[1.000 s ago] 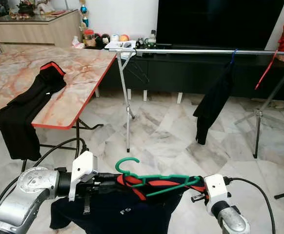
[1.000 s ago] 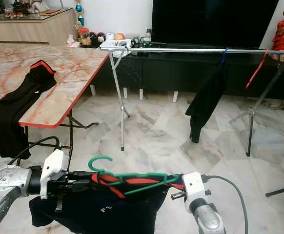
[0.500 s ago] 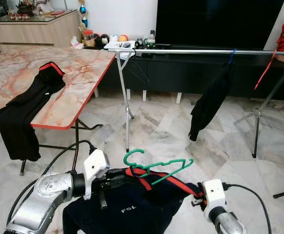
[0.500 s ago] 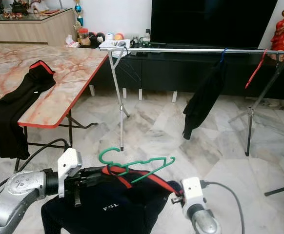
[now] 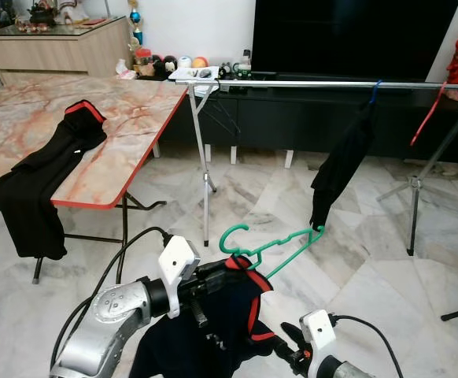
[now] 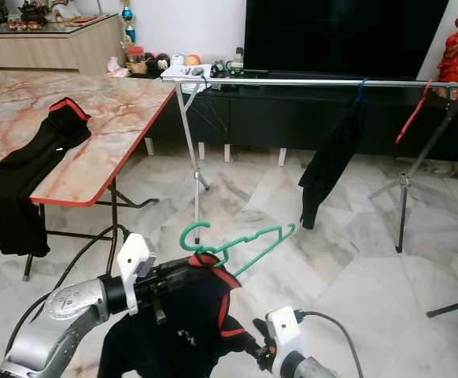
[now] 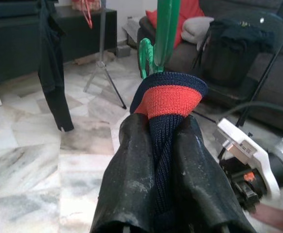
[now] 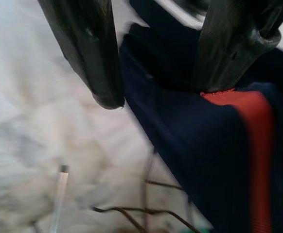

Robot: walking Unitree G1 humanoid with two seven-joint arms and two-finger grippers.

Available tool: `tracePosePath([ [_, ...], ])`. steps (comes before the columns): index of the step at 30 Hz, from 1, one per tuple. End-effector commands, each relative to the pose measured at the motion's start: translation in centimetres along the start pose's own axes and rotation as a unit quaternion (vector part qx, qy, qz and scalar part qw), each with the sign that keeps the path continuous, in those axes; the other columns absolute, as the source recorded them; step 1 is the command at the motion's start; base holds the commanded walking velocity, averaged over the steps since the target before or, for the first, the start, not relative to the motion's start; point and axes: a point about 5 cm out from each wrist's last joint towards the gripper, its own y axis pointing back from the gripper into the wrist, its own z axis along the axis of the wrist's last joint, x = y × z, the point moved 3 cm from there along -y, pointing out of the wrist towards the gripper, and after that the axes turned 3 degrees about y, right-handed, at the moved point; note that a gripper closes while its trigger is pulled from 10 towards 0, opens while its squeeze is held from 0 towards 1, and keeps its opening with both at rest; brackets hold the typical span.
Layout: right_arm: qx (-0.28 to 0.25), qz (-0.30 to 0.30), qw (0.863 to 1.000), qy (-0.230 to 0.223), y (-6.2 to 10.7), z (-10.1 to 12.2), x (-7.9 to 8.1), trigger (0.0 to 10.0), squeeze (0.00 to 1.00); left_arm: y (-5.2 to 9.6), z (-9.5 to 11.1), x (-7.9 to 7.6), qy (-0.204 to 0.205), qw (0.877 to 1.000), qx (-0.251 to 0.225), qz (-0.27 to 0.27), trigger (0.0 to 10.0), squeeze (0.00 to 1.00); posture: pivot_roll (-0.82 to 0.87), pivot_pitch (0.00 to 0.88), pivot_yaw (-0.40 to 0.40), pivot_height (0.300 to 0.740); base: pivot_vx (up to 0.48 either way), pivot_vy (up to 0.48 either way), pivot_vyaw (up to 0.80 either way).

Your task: Hang hanger

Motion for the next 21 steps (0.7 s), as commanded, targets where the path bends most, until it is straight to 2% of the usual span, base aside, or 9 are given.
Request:
tracePosePath([
  [1, -0.014, 0.023, 0.999, -0.017, 0.0, 0.3, 0.4, 10.0, 0.0, -0.2, 0.6, -0.1, -0.006, 1.0, -0.006, -0.005, 10.0, 0.0, 0.11, 0.011, 0.016, 0.74, 0.0, 0.0, 0.0],
  [4, 0.009, 0.097, 0.995, -0.005, 0.4, -0.4, 1.7, 10.0, 0.0, -0.2, -0.2, -0.2, -0.015, 1.0, 0.017, -0.008, 10.0, 0.0, 0.11, 0.011, 0.016, 0.74, 0.0, 0.0, 0.0],
  [7, 0.019, 0.119, 0.993, -0.009, 0.8, -0.6, 1.8, 10.0, 0.0, -0.3, -0.7, 0.4, -0.017, 0.999, 0.03, 0.014, 10.0, 0.0, 0.11, 0.016, 0.017, 0.74, 0.0, 0.0, 0.0],
  [12, 0.009, 0.122, 0.992, -0.011, 1.4, 0.2, 1.1, 10.0, 0.0, -0.4, -0.4, 2.1, -0.01, 0.996, 0.002, 0.086, 10.0, 0.0, 0.1, 0.017, 0.016, 0.74, 0.0, 0.0, 0.0],
  [13, 0.008, 0.108, 0.994, -0.003, 1.7, 0.4, 0.5, 10.0, 0.84, -0.5, -0.1, 3.2, 0.007, 0.991, -0.021, 0.133, 10.0, 0.0, 0.1, 0.019, 0.016, 0.74, 0.0, 0.0, 0.0],
  [14, 0.007, 0.104, 0.995, 0.0, 1.8, 0.5, 0.3, 10.0, 0.84, -0.5, 0.0, 3.5, 0.014, 0.988, -0.03, 0.149, 10.0, 0.0, 0.1, 0.019, 0.015, 0.74, 0.0, 0.0, 0.0],
  [15, 0.007, 0.093, 0.996, 0.004, 1.9, 0.6, -0.1, 10.0, 1.0, -0.6, 0.1, 3.8, 0.026, 0.985, -0.037, 0.166, 10.0, 0.0, 0.1, 0.019, 0.015, 0.74, 0.0, 0.0, 0.0],
  [19, 0.006, 0.031, 0.999, 0.016, 2.2, 1.3, -1.8, 10.0, 1.0, -0.7, -0.1, 4.6, 0.039, 0.977, -0.037, 0.204, 10.0, 0.0, 0.09, 0.02, 0.013, 0.74, 0.0, 0.0, 0.0],
  [21, 0.018, 0.021, 0.999, 0.035, 2.4, 1.3, -2.1, 10.0, 0.99, -0.9, -0.9, 4.2, 0.0, 0.983, 0.004, 0.182, 10.0, 0.0, 0.09, 0.02, 0.013, 0.74, 0.0, 0.0, 0.0],
])
